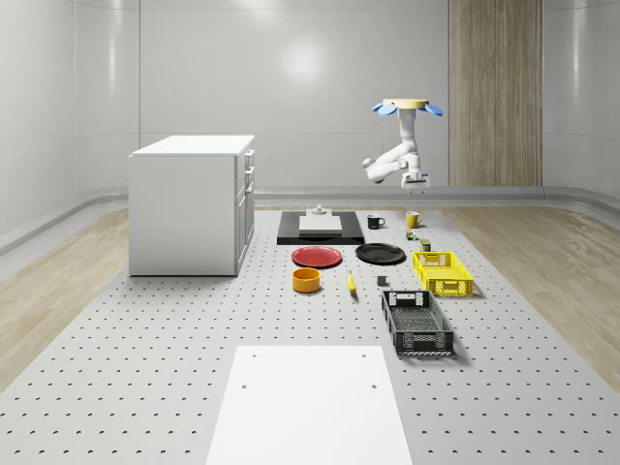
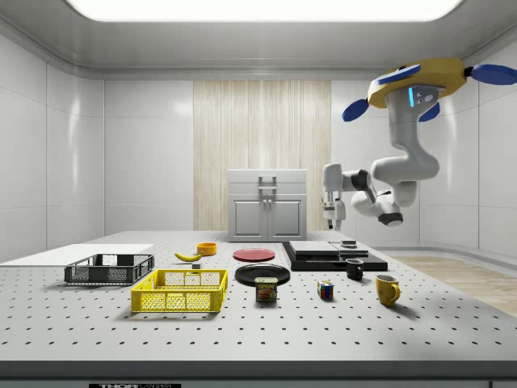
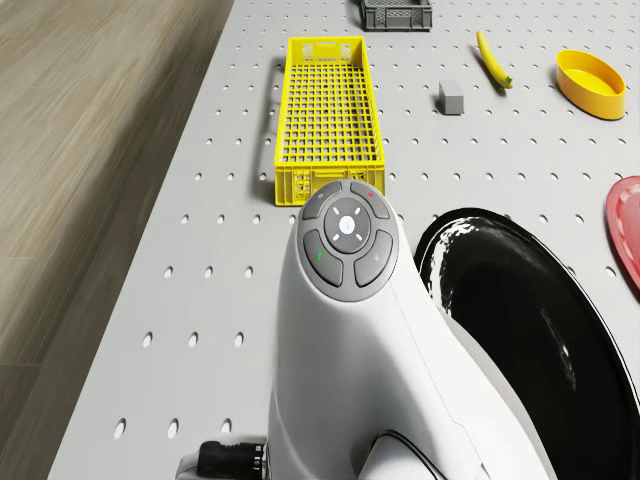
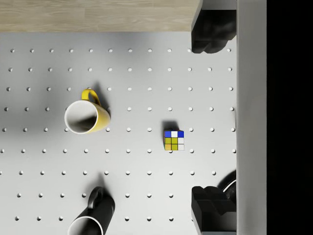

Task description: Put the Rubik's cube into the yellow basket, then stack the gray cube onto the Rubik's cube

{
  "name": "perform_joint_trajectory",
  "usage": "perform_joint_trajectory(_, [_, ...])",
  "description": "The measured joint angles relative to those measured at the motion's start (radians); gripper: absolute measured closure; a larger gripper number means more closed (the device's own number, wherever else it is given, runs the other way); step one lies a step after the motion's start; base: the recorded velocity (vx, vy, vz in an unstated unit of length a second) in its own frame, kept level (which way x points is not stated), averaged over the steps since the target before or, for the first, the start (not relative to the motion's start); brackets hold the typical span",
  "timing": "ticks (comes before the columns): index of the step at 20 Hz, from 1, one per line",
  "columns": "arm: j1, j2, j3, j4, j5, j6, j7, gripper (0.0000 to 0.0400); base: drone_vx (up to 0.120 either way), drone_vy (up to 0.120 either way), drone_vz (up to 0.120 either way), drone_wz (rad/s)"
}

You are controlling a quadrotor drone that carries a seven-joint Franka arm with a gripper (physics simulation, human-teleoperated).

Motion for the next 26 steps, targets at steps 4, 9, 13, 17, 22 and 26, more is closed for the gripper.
perform_joint_trajectory(4, [-0.032, -0.026, 0.018, -0.001, -0.001, 0.003, 0.023, 0.0000, 0.080, -0.090, -0.120, 0.000])
perform_joint_trajectory(9, [-0.055, -0.056, 0.033, 0.000, 0.008, 0.019, 0.041, 0.0000, 0.000, -0.024, -0.120, 0.000])
perform_joint_trajectory(13, [-0.068, -0.078, 0.042, 0.001, 0.018, 0.035, 0.052, 0.0000, 0.000, -0.030, -0.120, 0.000])
perform_joint_trajectory(17, [-0.078, -0.099, 0.050, 0.003, 0.029, 0.052, 0.061, 0.0000, 0.000, 0.000, -0.120, 0.000])
perform_joint_trajectory(22, [-0.088, -0.125, 0.059, 0.004, 0.042, 0.075, 0.070, 0.0000, 0.000, -0.040, -0.120, 0.000])
perform_joint_trajectory(26, [-0.095, -0.145, 0.065, 0.006, 0.052, 0.093, 0.076, 0.0000, 0.000, 0.000, -0.120, 0.000])
